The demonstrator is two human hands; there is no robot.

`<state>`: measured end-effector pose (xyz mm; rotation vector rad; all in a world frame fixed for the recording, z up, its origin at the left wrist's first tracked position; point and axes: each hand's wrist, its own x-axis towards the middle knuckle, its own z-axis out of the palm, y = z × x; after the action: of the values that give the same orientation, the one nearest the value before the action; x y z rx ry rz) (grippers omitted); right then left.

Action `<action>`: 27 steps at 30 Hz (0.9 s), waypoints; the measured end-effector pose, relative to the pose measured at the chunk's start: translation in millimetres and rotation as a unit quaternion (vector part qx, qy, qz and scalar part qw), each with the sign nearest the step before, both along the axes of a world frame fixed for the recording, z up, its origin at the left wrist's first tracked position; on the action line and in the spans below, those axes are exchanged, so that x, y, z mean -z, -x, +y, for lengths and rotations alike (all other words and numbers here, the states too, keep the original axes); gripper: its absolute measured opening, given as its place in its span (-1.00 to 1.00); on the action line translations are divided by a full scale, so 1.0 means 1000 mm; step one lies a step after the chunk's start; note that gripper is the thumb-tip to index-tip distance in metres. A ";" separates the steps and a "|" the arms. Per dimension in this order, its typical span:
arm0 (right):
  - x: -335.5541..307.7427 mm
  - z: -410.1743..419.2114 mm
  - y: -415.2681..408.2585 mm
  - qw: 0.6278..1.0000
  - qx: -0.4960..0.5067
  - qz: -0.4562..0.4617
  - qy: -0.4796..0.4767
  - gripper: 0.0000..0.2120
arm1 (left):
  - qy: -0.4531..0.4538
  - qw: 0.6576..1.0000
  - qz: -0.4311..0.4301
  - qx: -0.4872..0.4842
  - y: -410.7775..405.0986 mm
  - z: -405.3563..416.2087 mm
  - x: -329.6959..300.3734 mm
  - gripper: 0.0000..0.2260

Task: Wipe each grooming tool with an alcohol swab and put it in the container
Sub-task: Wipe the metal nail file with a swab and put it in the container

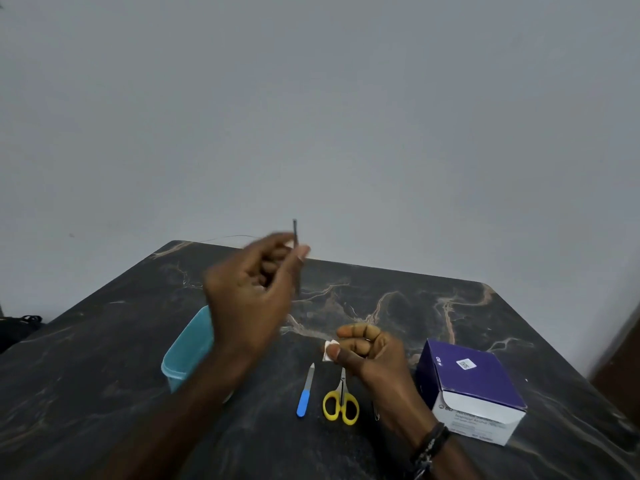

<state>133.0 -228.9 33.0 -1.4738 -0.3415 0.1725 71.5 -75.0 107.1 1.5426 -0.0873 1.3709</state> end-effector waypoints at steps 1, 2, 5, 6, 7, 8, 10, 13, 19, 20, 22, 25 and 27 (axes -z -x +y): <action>-0.002 -0.001 0.000 1.000 0.006 -0.001 -0.015 -0.77 | -0.002 1.000 -0.001 -0.013 0.006 0.010 -0.014 -0.84; -0.004 -0.002 0.000 1.000 0.011 -0.004 -0.025 -0.77 | -0.002 1.000 0.002 -0.019 0.011 0.020 -0.025 -0.86; -0.006 -0.003 0.000 0.998 0.029 -0.012 -0.051 -0.78 | -0.037 0.996 0.062 -0.061 0.033 0.048 -0.042 -0.96; -0.006 -0.003 0.000 0.998 0.036 -0.013 -0.059 -0.78 | -0.050 0.989 0.106 -0.087 0.038 0.060 -0.040 -0.97; -0.007 -0.003 0.000 0.997 0.041 -0.014 -0.063 -0.78 | -0.063 0.977 0.165 -0.116 0.042 0.072 -0.036 -0.93; -0.007 -0.002 0.001 0.997 0.044 -0.015 -0.064 -0.79 | -0.080 0.959 0.233 -0.142 0.046 0.084 -0.031 -0.88; -0.007 -0.002 0.001 0.997 0.048 -0.017 -0.064 -0.80 | -0.120 0.912 0.361 -0.152 0.049 0.102 -0.022 -0.78; -0.007 -0.002 0.002 0.996 0.052 -0.020 -0.065 -0.81 | -0.186 0.846 0.479 -0.140 0.042 0.108 -0.008 -0.62; -0.007 -0.002 0.004 0.996 0.052 -0.017 -0.065 -0.80 | -0.224 0.747 0.606 -0.156 0.011 0.112 0.024 -0.62; -0.007 -0.003 0.003 0.996 0.052 -0.016 -0.064 -0.80 | -0.221 0.734 0.620 -0.164 0.008 0.108 0.025 -0.67; -0.006 -0.003 0.002 0.996 0.054 -0.015 -0.063 -0.80 | -0.222 0.711 0.643 -0.177 0.003 0.102 0.025 -0.75; -0.005 -0.004 0.000 0.997 0.054 -0.016 -0.059 -0.79 | -0.221 0.693 0.659 -0.189 -0.003 0.100 0.021 -0.80; -0.005 -0.004 0.000 0.997 0.052 -0.020 -0.054 -0.79 | -0.221 0.688 0.664 -0.192 -0.008 0.100 0.019 -0.79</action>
<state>133.3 -232.7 37.5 -1.3864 -0.3007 0.0416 79.6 24.9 88.0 2.7377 0.9102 0.1648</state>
